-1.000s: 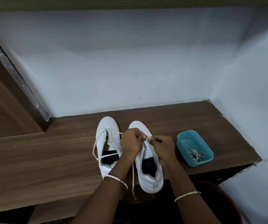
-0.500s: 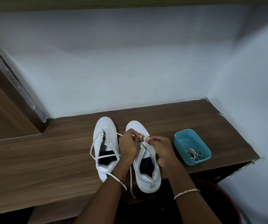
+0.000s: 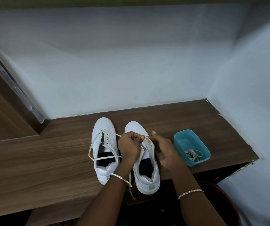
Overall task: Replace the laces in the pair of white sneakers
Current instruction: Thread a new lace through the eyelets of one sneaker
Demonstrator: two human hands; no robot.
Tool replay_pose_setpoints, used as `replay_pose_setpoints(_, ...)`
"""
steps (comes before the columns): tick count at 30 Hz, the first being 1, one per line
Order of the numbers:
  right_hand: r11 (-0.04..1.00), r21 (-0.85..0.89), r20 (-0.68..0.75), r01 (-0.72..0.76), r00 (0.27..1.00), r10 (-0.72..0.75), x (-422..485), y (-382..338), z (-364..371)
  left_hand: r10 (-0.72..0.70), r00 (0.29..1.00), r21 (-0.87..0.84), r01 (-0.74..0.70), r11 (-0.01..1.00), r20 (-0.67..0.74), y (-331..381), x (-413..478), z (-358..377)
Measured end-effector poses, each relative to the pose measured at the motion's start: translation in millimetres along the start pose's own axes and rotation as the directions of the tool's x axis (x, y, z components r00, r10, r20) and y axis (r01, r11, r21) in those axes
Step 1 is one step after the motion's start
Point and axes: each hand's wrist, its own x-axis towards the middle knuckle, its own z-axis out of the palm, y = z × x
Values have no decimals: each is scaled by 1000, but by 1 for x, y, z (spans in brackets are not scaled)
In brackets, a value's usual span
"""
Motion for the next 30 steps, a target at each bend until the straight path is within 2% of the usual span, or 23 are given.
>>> replay_pose_setpoints(9,999,-22,-32,-39,999,38,8,-7,5,22,1000,-1,-22,1000,9,6,-3,-5)
replay_pose_setpoints(13,991,-132,-55,-37,998,30,13,-6,9,50,998,39,-52,998,50,7,0,-9)
replay_pose_setpoints(15,986,-164,-122,27,991,-47,14,-5,14,69,996,69,-73,995,56,9,1,-13)
replay_pose_setpoints(18,970,-117,-279,213,930,-238,7,-12,16,194,979,196,-177,965,-71,12,-1,-25)
replay_pose_setpoints(20,940,4,-328,341,888,-321,-3,-22,10,299,941,235,-258,937,-161,13,-6,-38)
replay_pose_setpoints(22,894,204,-327,400,888,-323,-12,-36,-3,352,912,233,-304,924,-209,15,-16,-49)
replay_pose_setpoints(24,849,359,-332,387,903,-272,-21,-50,-18,328,917,199,-287,937,-225,17,-27,-58)
replay_pose_setpoints(25,846,370,-355,384,900,-253,-23,-57,-27,296,929,178,-260,949,-221,16,-29,-60)
replay_pose_setpoints(28,881,181,-456,438,831,-320,-30,-72,-54,162,980,175,-141,974,-113,5,-30,-65)
replay_pose_setpoints(30,863,44,-472,502,772,-425,-41,-83,-65,96,995,328,-99,940,25,-1,-28,-66)
